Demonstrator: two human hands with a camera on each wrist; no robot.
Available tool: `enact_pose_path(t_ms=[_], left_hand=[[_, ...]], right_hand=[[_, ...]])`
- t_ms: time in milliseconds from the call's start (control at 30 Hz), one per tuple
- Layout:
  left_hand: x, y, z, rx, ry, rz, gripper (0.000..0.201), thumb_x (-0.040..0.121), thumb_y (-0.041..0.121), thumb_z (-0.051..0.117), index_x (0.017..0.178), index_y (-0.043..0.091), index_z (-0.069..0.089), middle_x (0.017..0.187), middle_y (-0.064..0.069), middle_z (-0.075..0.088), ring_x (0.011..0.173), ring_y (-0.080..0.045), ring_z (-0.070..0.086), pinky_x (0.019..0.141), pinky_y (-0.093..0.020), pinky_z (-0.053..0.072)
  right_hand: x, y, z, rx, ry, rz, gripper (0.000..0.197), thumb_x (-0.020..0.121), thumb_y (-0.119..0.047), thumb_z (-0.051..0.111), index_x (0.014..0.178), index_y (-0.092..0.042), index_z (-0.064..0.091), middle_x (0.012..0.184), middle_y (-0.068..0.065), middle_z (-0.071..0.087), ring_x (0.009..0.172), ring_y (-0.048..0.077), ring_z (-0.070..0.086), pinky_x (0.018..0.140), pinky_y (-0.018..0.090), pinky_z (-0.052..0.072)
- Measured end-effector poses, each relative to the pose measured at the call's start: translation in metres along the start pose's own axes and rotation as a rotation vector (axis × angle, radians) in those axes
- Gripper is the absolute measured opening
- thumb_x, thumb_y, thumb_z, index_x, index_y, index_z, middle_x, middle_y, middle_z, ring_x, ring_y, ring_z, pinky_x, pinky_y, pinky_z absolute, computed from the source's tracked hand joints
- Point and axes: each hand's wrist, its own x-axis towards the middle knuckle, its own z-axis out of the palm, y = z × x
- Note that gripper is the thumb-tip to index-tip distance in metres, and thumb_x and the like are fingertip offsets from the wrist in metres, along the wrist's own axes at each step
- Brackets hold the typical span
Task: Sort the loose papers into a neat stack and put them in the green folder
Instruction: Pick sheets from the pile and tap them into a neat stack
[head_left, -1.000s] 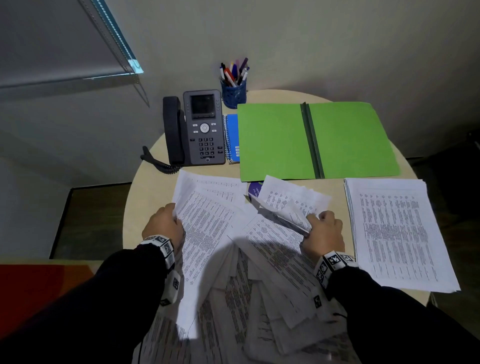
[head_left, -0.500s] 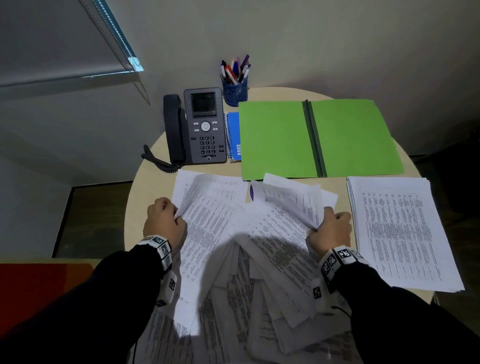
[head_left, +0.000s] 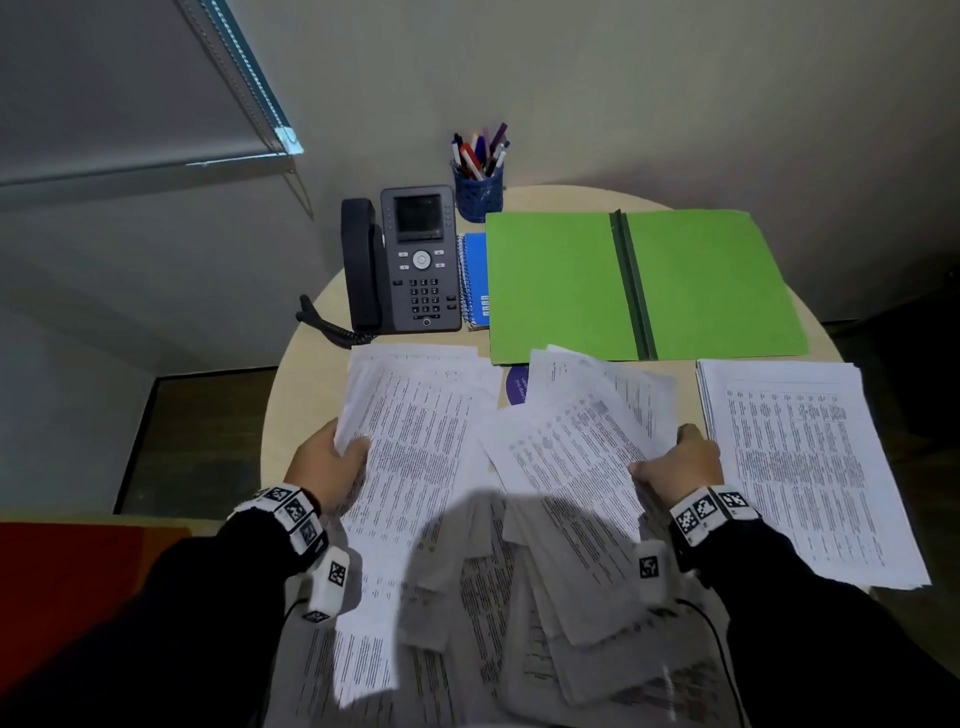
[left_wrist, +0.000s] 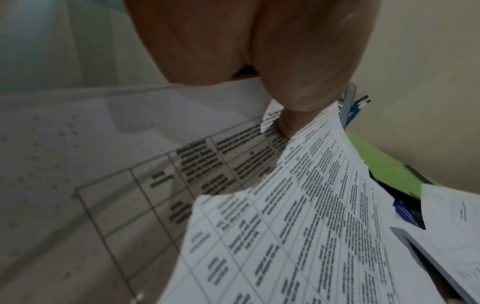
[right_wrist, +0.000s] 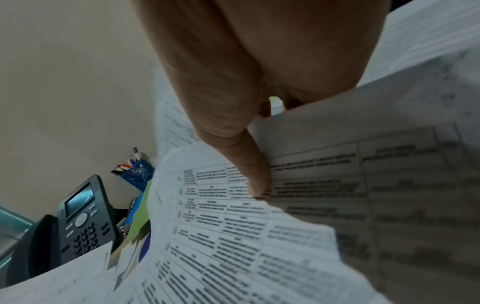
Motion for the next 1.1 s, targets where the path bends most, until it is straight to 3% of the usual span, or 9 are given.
enact_pose_path(t_ms=[100, 200, 300, 400, 567, 633, 700, 800, 1100], left_hand=[[-0.002, -0.01, -0.006, -0.059, 0.008, -0.038, 0.025, 0.103, 0.037, 0.058, 0.122, 0.023, 0.064, 0.097, -0.001, 0.073, 0.085, -0.022, 0.068, 0.073, -0.033, 0.052], [-0.009, -0.017, -0.008, -0.159, 0.025, -0.134, 0.024, 0.102, 0.039, 0.057, 0.121, 0.026, 0.066, 0.098, -0.003, 0.074, 0.087, -0.028, 0.069, 0.074, -0.036, 0.055], [-0.02, -0.02, -0.004, -0.291, -0.068, -0.244, 0.023, 0.096, 0.048, 0.061, 0.115, 0.036, 0.068, 0.094, -0.004, 0.072, 0.09, -0.049, 0.066, 0.075, -0.062, 0.058], [-0.021, -0.017, 0.005, -0.142, -0.119, -0.158, 0.023, 0.098, 0.044, 0.061, 0.109, 0.025, 0.068, 0.078, -0.003, 0.071, 0.067, -0.026, 0.066, 0.068, -0.035, 0.055], [-0.008, 0.011, 0.021, -0.046, -0.088, -0.105, 0.022, 0.1, 0.035, 0.057, 0.085, 0.021, 0.059, 0.062, -0.006, 0.055, 0.051, -0.024, 0.049, 0.052, -0.028, 0.043], [0.001, 0.026, 0.024, 0.07, -0.064, -0.041, 0.023, 0.103, 0.032, 0.056, 0.085, 0.018, 0.059, 0.07, -0.006, 0.056, 0.056, -0.024, 0.052, 0.053, -0.027, 0.045], [0.013, 0.035, 0.028, 0.24, 0.026, -0.022, 0.023, 0.101, 0.034, 0.059, 0.1, 0.013, 0.069, 0.101, -0.009, 0.058, 0.088, -0.029, 0.059, 0.076, -0.035, 0.053], [0.031, 0.034, 0.036, 0.435, -0.012, -0.064, 0.036, 0.099, 0.04, 0.059, 0.121, 0.015, 0.07, 0.145, -0.008, 0.042, 0.129, -0.033, 0.043, 0.103, -0.041, 0.044], [0.035, 0.034, 0.047, 0.564, -0.024, -0.119, 0.032, 0.097, 0.041, 0.062, 0.118, 0.017, 0.065, 0.145, -0.007, 0.026, 0.126, -0.035, 0.031, 0.103, -0.045, 0.043]], right_hand=[[-0.006, 0.006, -0.006, 0.104, 0.008, 0.014, 0.093, 0.061, -0.023, 0.096, 0.136, -0.007, 0.042, 0.129, 0.022, 0.054, 0.112, 0.041, 0.059, 0.092, 0.045, 0.052], [-0.017, 0.008, -0.016, 0.089, -0.01, 0.093, 0.1, 0.063, -0.024, 0.096, 0.141, -0.012, 0.034, 0.136, 0.025, 0.041, 0.117, 0.048, 0.052, 0.091, 0.05, 0.047], [-0.021, 0.013, -0.025, 0.229, -0.039, 0.036, 0.105, 0.066, -0.013, 0.094, 0.146, -0.009, 0.026, 0.138, 0.024, 0.049, 0.118, 0.043, 0.056, 0.091, 0.046, 0.047], [-0.025, 0.014, -0.03, 0.4, -0.081, -0.029, 0.094, 0.07, -0.01, 0.092, 0.144, -0.005, 0.034, 0.133, 0.017, 0.057, 0.119, 0.035, 0.057, 0.095, 0.041, 0.044], [-0.029, 0.023, -0.037, 0.565, -0.13, -0.097, 0.053, 0.071, -0.017, 0.091, 0.117, -0.013, 0.066, 0.11, 0.004, 0.073, 0.101, 0.026, 0.067, 0.096, 0.046, 0.052], [-0.029, 0.026, -0.04, 0.635, -0.133, -0.126, 0.042, 0.073, -0.009, 0.088, 0.111, -0.014, 0.072, 0.103, 0.004, 0.076, 0.093, 0.024, 0.07, 0.087, 0.041, 0.056], [-0.029, 0.028, -0.045, 0.624, -0.121, -0.161, 0.033, 0.077, -0.003, 0.084, 0.107, -0.01, 0.072, 0.097, 0.008, 0.075, 0.08, 0.022, 0.068, 0.071, 0.03, 0.051], [-0.023, 0.031, -0.048, 0.575, -0.098, -0.21, 0.034, 0.079, -0.006, 0.083, 0.111, -0.011, 0.071, 0.094, 0.008, 0.074, 0.079, 0.028, 0.067, 0.067, 0.031, 0.048], [-0.024, 0.026, -0.036, 0.486, -0.125, -0.318, 0.037, 0.084, -0.009, 0.08, 0.118, -0.018, 0.067, 0.102, 0.0, 0.07, 0.093, 0.02, 0.064, 0.067, 0.022, 0.045]])
